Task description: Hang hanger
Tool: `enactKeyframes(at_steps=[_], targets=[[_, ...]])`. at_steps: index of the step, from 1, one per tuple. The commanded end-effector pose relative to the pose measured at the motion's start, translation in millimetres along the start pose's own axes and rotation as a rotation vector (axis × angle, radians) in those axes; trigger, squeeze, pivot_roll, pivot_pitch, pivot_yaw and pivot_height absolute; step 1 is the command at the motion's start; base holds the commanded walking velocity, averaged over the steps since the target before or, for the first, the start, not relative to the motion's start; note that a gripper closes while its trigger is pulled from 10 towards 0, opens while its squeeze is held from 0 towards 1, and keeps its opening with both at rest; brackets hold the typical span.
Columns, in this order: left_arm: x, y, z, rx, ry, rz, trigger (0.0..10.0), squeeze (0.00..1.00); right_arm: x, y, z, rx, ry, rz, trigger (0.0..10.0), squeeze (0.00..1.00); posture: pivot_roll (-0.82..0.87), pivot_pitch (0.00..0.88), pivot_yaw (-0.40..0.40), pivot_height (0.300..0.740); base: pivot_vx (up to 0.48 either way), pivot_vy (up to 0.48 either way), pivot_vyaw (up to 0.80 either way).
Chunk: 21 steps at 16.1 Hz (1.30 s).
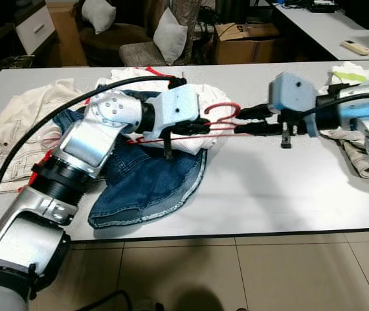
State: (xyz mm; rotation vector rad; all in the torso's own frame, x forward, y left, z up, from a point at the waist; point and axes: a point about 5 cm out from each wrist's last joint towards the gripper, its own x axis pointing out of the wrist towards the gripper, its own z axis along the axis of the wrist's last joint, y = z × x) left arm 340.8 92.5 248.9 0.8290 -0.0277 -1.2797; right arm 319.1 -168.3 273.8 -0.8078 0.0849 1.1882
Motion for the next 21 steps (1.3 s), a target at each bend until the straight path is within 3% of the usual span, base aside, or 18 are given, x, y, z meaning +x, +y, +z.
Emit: enactKeyframes(at_steps=[1,3,4,5,10,11,12,13,21], targets=[[-5.9,4.4,6.3,0.046,0.013,-0.008,0.0,0.0,-6.6,0.8,4.7,-0.025,-0.022,0.007,10.0,1.0,-0.06,0.0,0.067,0.74,0.0,0.0,0.0],[-9.3,4.4,8.3,0.062,0.008,-0.035,0.0,0.0,-8.3,5.6,6.8,-0.049,-0.039,0.036,10.0,1.0,-0.07,0.0,0.067,0.74,0.0,0.0,0.0],[-9.3,4.7,9.5,0.069,0.004,-0.038,0.0,0.0,-6.7,8.0,6.7,-0.049,-0.043,0.051,10.0,0.33,-0.07,0.0,0.067,0.74,0.0,0.0,0.0],[-8.9,4.7,11.0,0.07,-0.004,-0.041,0.0,0.0,-4.3,11.6,6.2,-0.051,-0.043,0.074,10.0,0.0,-0.07,0.0,0.067,0.74,0.0,0.0,0.0],[-10.1,1.7,20.4,0.076,-0.047,-0.069,0.0,0.0,8.4,15.2,-3.5,-0.024,0.005,0.066,10.0,0.0,-0.06,0.0,0.062,0.74,0.0,0.0,0.0],[-11.2,1.4,21.7,0.078,-0.053,-0.075,0.0,0.0,9.0,13.7,-5.2,-0.016,0.013,0.055,8.7,0.0,-0.06,0.0,0.062,0.74,0.0,0.0,0.0],[-11.6,1.1,22.2,0.08,-0.057,-0.079,0.0,0.0,9.1,13.2,-5.7,-0.009,0.013,0.051,3.1,0.0,-0.06,0.0,0.062,0.74,0.0,0.0,0.0],[-11.6,1.0,22.3,0.08,-0.058,-0.081,0.0,0.0,9.0,13.1,-5.7,-0.008,0.012,0.05,0.0,0.0,-0.06,0.0,0.062,0.74,0.0,0.0,0.0],[-12.2,1.2,21.8,0.078,-0.052,-0.081,0.0,0.0,9.8,13.7,-2.1,-0.003,-0.026,0.067,0.0,0.0,-0.06,0.0,0.061,0.74,0.0,0.0,0.0]])
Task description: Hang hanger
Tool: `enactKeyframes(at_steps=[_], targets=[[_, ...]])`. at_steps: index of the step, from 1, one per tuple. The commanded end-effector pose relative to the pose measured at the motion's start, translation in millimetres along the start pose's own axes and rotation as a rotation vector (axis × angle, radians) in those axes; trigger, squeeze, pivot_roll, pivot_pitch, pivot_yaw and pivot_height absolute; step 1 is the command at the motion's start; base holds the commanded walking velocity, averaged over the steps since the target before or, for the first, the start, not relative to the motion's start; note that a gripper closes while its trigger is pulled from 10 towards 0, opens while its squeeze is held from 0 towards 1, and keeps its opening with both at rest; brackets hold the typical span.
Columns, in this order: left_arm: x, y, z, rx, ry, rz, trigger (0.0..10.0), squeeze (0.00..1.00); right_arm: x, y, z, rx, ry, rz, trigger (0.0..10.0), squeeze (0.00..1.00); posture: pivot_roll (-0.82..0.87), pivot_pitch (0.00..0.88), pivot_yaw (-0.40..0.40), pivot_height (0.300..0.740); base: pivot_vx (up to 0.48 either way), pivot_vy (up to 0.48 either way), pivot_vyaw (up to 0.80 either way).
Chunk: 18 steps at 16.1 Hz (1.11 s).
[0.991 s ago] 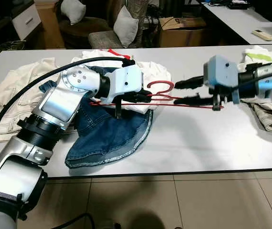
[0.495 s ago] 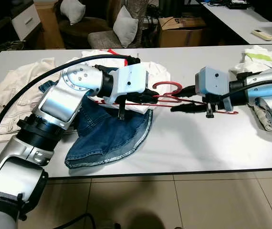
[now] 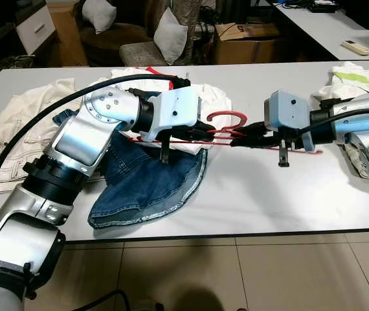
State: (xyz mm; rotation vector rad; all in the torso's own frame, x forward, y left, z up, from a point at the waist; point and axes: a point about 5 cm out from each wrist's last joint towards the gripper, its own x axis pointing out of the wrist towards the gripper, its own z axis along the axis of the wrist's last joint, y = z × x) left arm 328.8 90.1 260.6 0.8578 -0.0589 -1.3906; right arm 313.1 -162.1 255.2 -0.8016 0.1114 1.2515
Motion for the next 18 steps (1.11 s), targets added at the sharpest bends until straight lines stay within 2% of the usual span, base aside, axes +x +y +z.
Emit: enactKeyframes(at_steps=[1,4,5,8,9,12,14,15,17,18], targets=[[-5.9,4.8,6.5,0.023,-0.008,0.014,0.0,0.0,-1.0,-1.5,5.6,-0.008,-0.023,0.004,0.0,0.0,-0.06,0.0,0.061,0.74,0.0,0.0,0.0],[-8.0,6.7,4.9,0.02,-0.008,0.03,0.0,0.0,-1.3,-0.5,3.6,0.0,-0.024,0.003,0.0,0.0,-0.06,0.0,0.061,0.74,0.0,0.0,0.0],[-9.7,7.4,3.2,0.005,-0.011,0.037,10.0,0.0,-1.3,0.2,2.5,0.007,-0.024,0.003,0.0,0.0,-0.06,0.0,0.061,0.74,0.0,0.0,0.0],[-14.4,8.5,2.6,-0.011,-0.047,0.038,10.0,0.0,-2.0,1.6,2.6,0.021,-0.03,0.01,0.0,0.0,-0.05,0.0,0.061,0.74,0.0,0.0,0.0],[-21.0,8.8,9.8,-0.052,-0.146,0.024,10.0,1.0,-5.1,0.3,0.6,0.045,-0.021,0.0,0.0,0.0,-0.05,0.0,0.06,0.74,0.0,0.0,0.0],[-32.7,5.1,16.6,-0.109,-0.248,-0.001,10.0,1.0,-7.2,4.6,-5.1,0.084,-0.01,-0.007,0.0,0.0,-0.05,0.0,0.051,0.74,0.0,0.0,0.0],[-39.6,3.0,14.2,-0.131,-0.265,0.01,10.0,1.0,-9.9,15.5,-10.6,0.107,-0.002,0.026,0.0,0.0,-0.04,0.0,0.044,0.74,0.0,0.0,0.0],[-42.4,1.0,9.9,-0.157,-0.27,0.037,10.0,1.0,-12.2,21.7,-14.6,0.126,-0.001,0.026,0.0,0.0,-0.04,0.0,0.041,0.74,0.0,0.0,0.0],[-51.6,-8.1,-7.0,-0.271,-0.278,0.143,10.0,1.0,-18.6,34.2,-27.5,0.225,0.0,-0.045,0.0,0.0,-0.04,0.0,0.037,0.74,0.0,0.0,0.0],[-54.5,-10.2,-11.5,-0.289,-0.268,0.171,10.0,1.0,-19.8,36.9,-29.5,0.246,-0.001,-0.065,0.0,0.0,-0.05,0.0,0.042,0.74,0.0,0.0,0.0]])
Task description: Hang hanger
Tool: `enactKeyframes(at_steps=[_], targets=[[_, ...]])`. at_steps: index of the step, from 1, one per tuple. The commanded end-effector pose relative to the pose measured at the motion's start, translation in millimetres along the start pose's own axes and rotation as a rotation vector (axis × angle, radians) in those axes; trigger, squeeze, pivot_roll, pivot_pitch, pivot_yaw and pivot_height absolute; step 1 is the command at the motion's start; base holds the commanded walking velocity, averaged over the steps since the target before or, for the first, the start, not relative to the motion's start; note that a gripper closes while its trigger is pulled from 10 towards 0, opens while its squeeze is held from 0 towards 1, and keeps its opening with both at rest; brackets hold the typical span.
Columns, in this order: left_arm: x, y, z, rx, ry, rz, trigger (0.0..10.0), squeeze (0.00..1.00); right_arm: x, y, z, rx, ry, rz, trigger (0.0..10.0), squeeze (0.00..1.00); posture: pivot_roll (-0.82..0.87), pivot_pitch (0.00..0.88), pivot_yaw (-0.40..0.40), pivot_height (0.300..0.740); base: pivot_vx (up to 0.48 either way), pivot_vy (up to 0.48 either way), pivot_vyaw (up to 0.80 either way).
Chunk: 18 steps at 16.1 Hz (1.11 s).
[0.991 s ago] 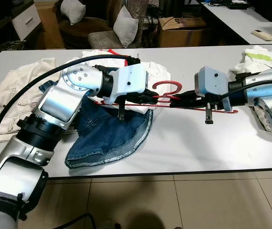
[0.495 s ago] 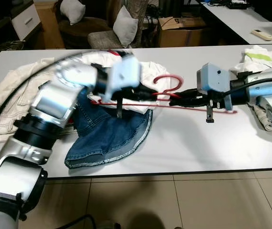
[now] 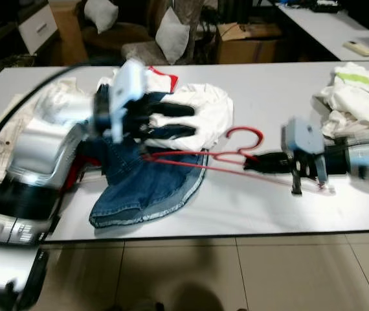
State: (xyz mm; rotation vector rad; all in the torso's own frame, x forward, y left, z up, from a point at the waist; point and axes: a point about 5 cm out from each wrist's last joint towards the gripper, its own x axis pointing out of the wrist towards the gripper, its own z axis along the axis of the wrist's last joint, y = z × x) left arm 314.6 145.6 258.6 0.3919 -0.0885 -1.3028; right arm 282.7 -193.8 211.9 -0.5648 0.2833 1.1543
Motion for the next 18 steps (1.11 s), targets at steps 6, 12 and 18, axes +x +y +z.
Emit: enactKeyframes(at_steps=[6,12,18], targets=[[-42.9,-9.9,-55.9,-0.238,0.019,0.684,10.0,0.61,-1.8,28.1,-17.9,0.282,-0.142,-0.558,2.2,0.0,-0.04,0.0,0.019,0.74,0.0,0.0,0.0],[-9.7,-52.6,-91.5,-0.324,0.127,0.919,10.0,0.51,23.9,45.8,-27.7,0.451,-0.09,-0.935,10.0,0.0,-0.06,0.0,-0.001,0.74,0.0,0.0,0.0],[4.5,-63.4,-96.3,-0.367,0.127,0.963,10.0,0.5,21.2,50.9,-26.7,0.562,-0.196,-1.063,10.0,0.0,-0.08,0.0,0.025,0.74,0.0,-0.181,0.0]])
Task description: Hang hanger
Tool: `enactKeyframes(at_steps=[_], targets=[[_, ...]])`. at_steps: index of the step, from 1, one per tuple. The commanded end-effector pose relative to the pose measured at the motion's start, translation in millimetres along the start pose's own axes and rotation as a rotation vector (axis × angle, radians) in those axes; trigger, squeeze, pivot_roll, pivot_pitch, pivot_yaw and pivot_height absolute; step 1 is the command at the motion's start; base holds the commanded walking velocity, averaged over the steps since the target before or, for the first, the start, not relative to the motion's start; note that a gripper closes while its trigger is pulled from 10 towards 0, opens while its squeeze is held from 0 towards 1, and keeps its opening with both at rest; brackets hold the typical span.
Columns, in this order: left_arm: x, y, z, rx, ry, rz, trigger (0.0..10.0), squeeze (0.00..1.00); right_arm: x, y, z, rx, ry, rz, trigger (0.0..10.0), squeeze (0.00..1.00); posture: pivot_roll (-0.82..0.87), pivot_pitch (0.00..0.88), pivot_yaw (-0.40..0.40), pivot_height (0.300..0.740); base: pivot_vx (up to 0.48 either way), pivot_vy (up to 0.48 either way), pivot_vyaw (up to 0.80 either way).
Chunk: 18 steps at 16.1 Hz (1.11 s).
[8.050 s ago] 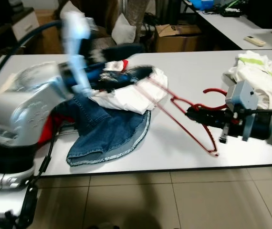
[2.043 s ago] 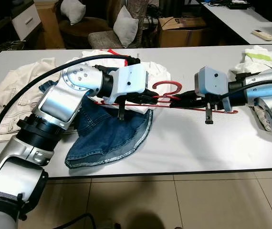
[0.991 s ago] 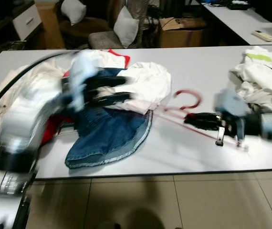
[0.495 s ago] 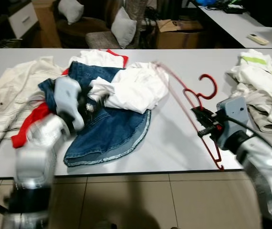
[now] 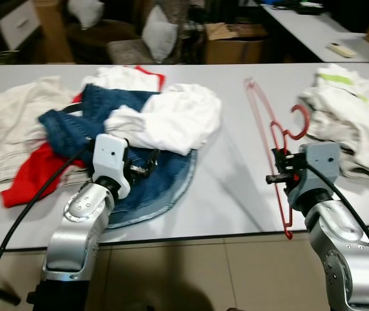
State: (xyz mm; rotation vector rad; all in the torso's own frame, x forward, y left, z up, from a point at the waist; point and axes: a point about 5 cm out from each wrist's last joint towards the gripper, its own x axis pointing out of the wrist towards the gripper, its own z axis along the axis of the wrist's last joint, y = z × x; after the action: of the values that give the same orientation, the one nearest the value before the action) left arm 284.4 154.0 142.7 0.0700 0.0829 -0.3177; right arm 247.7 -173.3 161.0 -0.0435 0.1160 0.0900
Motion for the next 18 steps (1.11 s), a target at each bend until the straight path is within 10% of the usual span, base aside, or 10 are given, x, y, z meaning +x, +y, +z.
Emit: enactKeyframes(at_steps=[1,18], targets=[[2.7,-5.3,7.0,0.014,-0.018,-0.014,10.0,0.5,-3.5,-4.0,2.5,0.011,-0.021,-0.016,10.0,0.0,-0.08,0.0,0.031,0.74,0.0,-0.277,0.0],[6.0,-11.4,6.7,0.005,-0.012,-0.038,10.0,0.5,-4.6,-2.1,-2.7,0.039,0.022,-0.007,10.0,0.0,-0.1,0.0,0.03,0.74,0.0,-0.109,0.0]])
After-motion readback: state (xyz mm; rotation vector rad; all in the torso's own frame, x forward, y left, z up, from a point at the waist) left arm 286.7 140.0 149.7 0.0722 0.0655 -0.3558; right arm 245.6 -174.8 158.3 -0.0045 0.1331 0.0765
